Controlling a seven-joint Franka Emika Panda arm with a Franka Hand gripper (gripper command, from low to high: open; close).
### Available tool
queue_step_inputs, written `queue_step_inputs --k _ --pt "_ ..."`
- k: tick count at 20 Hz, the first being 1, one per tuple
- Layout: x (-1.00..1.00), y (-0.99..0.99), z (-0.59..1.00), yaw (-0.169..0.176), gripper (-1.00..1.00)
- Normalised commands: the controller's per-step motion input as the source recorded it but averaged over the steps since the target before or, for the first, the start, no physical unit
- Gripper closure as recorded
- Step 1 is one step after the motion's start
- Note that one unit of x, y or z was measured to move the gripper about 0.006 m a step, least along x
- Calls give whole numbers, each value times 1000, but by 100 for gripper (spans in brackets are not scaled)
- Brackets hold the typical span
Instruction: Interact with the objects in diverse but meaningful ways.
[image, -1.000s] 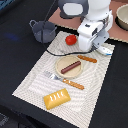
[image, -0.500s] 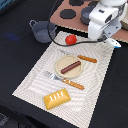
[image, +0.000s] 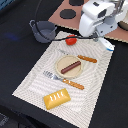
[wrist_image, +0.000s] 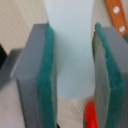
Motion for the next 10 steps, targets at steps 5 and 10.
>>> queue_step_inputs --k 5,10 --pt "-739 -348 -16 -151 100" --pt "-784 -282 -18 -136 100"
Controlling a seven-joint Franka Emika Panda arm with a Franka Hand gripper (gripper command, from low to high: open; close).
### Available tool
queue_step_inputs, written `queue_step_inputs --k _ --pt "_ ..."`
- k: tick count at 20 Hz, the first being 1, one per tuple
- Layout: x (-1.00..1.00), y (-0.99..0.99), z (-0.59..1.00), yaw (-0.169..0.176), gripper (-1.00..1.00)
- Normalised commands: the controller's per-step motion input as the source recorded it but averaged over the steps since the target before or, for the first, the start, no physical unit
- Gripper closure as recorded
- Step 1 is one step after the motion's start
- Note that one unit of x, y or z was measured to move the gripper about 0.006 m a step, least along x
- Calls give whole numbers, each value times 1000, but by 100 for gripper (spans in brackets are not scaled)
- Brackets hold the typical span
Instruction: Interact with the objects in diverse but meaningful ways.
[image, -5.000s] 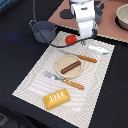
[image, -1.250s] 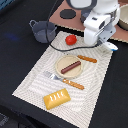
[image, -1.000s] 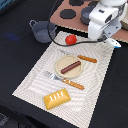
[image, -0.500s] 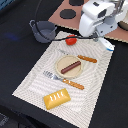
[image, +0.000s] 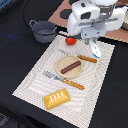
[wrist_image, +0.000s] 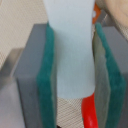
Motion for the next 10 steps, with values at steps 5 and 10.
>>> queue_step_inputs --k 5,10 --pt "-739 -233 -21 -148 100" --pt "-438 -91 -171 -230 100"
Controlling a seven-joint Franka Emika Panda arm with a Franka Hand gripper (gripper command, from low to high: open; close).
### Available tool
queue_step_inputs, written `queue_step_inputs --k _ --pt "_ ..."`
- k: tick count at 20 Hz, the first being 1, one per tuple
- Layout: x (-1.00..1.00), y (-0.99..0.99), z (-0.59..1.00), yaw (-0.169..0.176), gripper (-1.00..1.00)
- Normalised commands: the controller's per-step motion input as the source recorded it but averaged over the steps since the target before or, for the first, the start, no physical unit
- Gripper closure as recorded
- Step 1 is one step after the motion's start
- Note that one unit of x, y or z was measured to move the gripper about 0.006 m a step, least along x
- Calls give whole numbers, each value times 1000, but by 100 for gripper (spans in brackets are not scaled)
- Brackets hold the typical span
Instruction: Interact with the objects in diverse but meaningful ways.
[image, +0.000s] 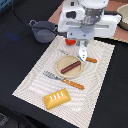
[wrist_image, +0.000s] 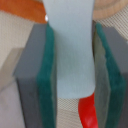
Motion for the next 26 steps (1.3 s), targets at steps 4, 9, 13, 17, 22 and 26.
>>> queue_step_inputs --k 4,9,13,17,22,26 --pt "-378 0 -149 -219 100" --pt "-312 -15 -136 -118 100" --pt "-266 -94 -198 -62 100" --pt "-326 -148 -249 -41 100" --pt "-248 -203 -249 138 100" --pt "-146 -14 -26 302 100"
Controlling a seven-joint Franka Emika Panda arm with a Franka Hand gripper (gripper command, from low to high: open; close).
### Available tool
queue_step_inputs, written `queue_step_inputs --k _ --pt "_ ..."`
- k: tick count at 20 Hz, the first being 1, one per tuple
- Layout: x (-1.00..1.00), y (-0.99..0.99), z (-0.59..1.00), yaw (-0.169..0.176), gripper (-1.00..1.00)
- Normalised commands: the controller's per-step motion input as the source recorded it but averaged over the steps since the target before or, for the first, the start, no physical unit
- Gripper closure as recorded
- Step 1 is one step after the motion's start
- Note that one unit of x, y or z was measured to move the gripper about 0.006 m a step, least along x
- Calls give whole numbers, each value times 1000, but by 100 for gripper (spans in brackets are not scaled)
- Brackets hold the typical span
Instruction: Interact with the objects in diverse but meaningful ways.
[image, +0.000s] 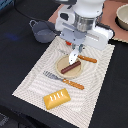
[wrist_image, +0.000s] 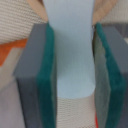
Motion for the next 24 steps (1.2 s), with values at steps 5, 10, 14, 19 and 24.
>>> queue_step_inputs --k 5,10,14,19,24 --pt "-242 0 9 279 100" --pt "-491 -13 10 207 100" --pt "-620 -98 -6 159 100" --pt "-606 -97 -38 169 100" --pt "-627 -109 -63 159 100"
